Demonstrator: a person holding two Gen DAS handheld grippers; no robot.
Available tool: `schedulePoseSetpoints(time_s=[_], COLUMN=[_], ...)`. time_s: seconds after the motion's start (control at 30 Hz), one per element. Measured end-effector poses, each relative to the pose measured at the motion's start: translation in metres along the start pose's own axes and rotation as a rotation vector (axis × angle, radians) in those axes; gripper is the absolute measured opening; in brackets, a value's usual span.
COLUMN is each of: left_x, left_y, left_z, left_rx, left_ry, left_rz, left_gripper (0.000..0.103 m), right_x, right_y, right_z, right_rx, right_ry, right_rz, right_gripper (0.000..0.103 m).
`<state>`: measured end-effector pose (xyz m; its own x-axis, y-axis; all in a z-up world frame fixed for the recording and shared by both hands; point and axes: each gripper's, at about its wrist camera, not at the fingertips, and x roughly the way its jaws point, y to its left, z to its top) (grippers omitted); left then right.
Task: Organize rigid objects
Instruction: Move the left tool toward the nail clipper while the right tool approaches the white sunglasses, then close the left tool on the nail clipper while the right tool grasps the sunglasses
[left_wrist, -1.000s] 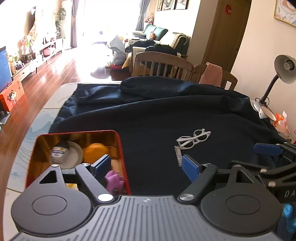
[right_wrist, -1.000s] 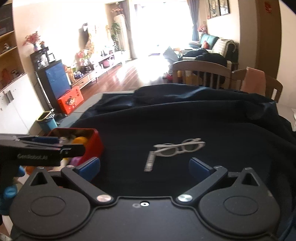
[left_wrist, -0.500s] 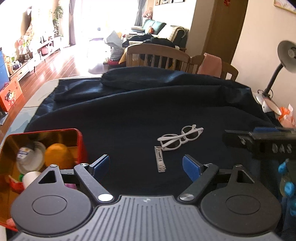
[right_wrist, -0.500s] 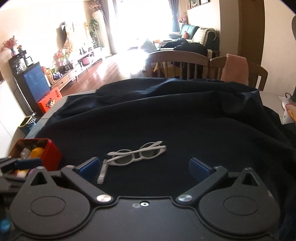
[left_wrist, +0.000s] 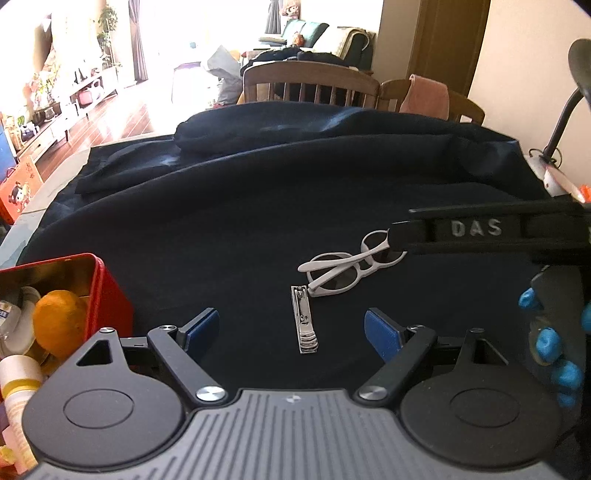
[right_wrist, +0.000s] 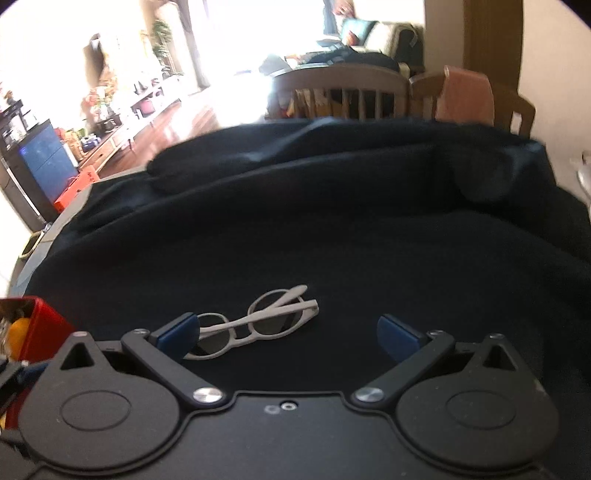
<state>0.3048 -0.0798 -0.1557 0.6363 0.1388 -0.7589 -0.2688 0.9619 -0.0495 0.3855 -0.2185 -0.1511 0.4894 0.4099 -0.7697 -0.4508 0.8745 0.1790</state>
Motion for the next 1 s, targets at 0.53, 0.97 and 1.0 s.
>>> schedulePoseSetpoints(time_s=[0.53, 0.97, 1.0], left_x=[0.033, 0.040, 0.039], left_y=[-0.004, -0.010, -0.011], left_z=[0.000, -0.003, -0.003], left_rx=[0.022, 0.079, 0.086], left_ry=[0.056, 0.052, 0.050], left_rz=[0.007, -0.006, -0.008], left_gripper=[0.086, 0.055, 0.052], right_x=[0.034, 0.031, 0.029], right_y=[0.008, 0.007, 0.005], right_z=[0.008, 0.005, 0.004], right_rx=[0.130, 0.090, 0.092], right_ry=[0.091, 0.109, 0.106], right_rz=[-0.031, -0.030, -0.023], right_gripper=[0.080, 0.038, 0.036])
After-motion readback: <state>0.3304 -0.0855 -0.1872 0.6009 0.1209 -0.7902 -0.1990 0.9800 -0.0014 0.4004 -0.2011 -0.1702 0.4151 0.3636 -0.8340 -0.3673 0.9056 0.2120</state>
